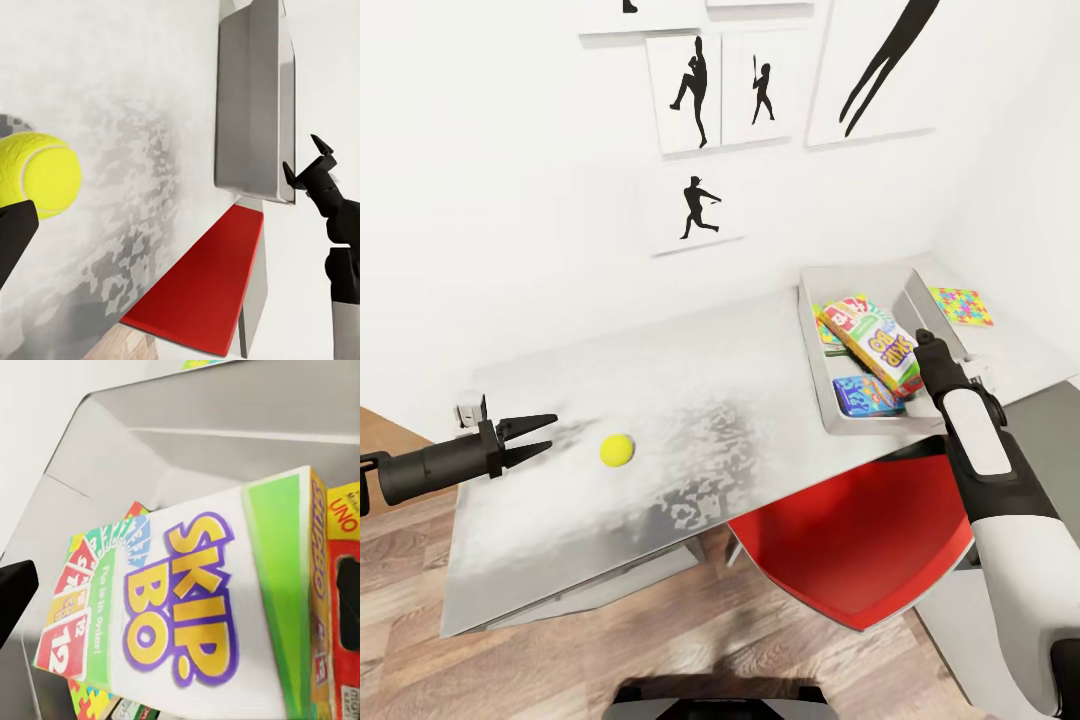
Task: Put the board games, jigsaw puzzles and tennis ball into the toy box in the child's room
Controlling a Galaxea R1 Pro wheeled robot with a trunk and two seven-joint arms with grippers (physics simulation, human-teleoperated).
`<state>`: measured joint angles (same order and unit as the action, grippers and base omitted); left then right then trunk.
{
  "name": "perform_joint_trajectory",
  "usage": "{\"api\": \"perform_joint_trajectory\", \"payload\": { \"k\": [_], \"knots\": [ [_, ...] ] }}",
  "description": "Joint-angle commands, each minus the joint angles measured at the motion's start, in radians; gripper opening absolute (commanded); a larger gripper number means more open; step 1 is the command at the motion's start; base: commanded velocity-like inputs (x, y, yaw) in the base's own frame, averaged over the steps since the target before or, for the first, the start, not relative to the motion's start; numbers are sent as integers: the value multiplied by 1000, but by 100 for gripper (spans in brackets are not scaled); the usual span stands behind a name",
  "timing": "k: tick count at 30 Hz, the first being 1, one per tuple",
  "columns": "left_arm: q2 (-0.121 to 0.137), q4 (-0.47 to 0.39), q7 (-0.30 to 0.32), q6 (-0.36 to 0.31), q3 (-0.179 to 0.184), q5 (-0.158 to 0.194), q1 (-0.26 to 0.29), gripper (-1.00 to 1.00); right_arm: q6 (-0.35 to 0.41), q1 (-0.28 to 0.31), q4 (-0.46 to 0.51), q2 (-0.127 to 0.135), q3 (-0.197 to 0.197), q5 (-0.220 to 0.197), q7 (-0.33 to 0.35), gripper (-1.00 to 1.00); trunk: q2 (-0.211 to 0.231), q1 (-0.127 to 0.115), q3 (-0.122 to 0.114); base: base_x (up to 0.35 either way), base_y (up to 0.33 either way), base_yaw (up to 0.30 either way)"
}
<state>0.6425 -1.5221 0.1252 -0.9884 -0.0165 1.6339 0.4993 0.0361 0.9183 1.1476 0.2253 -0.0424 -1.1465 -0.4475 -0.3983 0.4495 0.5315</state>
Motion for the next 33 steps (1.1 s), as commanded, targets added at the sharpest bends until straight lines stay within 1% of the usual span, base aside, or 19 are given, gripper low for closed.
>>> {"api": "perform_joint_trajectory", "payload": {
  "k": [1, 8, 15, 23, 33],
  "knots": [
    [0, 0, 9, -3, -1, -9, 1, 100, 4, 1, 2, 0, -1, -4, -5, 100, -2, 1, 1, 0, 0, 0],
    [0, 0, 9, -3, 0, -9, 1, 100, 4, 1, 8, 0, -1, -5, -6, 100, -2, 1, 1, 0, 0, 0],
    [0, 0, 10, -3, 0, -9, 1, 100, 4, 1, 59, 0, -2, -4, -9, 100, -2, 1, 1, 0, 0, 0],
    [0, 0, 10, -4, 0, -9, 1, 100, 4, 1, 103, 1, -2, -4, -61, 100, -2, 1, 1, 0, 0, 0],
    [0, 0, 9, -3, 0, -9, 1, 100, 4, 1, 150, 2, -2, -4, -88, 100, -2, 1, 1, 0, 0, 0]
  ]
}}
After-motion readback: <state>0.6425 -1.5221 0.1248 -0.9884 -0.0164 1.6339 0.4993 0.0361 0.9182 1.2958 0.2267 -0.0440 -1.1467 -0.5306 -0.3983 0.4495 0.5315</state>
